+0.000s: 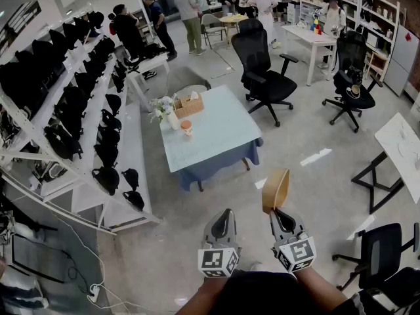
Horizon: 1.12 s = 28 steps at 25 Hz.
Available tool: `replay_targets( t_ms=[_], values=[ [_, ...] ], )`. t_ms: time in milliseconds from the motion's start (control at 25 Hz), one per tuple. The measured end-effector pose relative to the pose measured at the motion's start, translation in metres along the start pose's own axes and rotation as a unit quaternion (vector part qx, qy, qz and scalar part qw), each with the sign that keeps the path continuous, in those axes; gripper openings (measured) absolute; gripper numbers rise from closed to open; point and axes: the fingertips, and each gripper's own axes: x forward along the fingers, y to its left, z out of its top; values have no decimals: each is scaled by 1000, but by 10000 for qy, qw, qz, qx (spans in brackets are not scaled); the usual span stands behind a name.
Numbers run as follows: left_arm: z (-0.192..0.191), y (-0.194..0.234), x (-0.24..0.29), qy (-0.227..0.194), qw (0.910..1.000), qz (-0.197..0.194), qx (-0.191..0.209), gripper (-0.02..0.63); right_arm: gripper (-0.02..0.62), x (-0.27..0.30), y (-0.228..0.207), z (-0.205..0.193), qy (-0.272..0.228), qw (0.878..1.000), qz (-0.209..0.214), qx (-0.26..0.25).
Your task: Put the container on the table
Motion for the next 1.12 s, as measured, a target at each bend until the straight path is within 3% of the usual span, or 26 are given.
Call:
replay_targets(
  t_ms=[200, 400, 720, 1120],
  values=[
    [-1, 5, 3, 24, 10000, 44, -15, 14, 6, 1, -2, 5, -231, 9997, 28, 64],
    [-1, 5, 5, 29, 9994, 127, -321, 14, 6, -5, -5, 11, -334, 9993, 82, -146],
    [-16, -12, 6, 216, 9996, 167, -71, 14, 6, -8, -13, -5, -334, 9993, 146, 91],
    [-30, 8, 48, 417, 9991, 71, -92, 14, 8, 31, -35, -13, -127, 9998, 37, 144]
  ],
)
